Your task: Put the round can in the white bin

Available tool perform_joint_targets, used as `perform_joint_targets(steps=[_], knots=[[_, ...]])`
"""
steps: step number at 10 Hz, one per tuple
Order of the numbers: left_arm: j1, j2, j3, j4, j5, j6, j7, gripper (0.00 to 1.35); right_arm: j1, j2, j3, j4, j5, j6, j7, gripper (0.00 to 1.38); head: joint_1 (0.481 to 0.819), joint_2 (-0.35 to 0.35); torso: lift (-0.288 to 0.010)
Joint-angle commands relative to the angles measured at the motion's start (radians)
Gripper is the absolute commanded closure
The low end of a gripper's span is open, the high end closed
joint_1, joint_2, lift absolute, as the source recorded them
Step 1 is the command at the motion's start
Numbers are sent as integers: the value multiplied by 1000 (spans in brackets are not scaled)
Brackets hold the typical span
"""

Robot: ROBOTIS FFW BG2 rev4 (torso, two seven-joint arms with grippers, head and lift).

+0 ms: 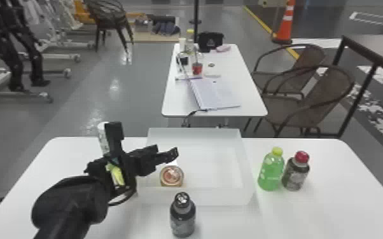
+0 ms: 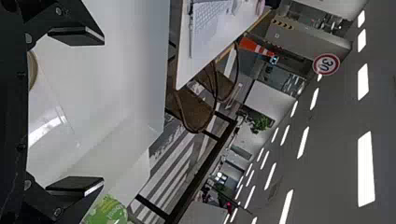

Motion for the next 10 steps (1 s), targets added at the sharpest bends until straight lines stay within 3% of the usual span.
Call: perform_joint_targets(steps=[1,3,7,10], knots=[[2,0,3,-2,9,-9,0,183,1,4,0,0,-1,0,0,93,549,0,-100],[44,3,26,-57,14,-26,14,183,1,4,0,0,-1,-2,0,93,549,0,-100],[297,-5,162,-370,-37,-69,136,183,1,4,3,0,-2,-2,-2,93,549,0,-100],[538,-31,214,-609,-108,-122,311,183,1,4,3,0,1,-5,-2,93,549,0,-100]])
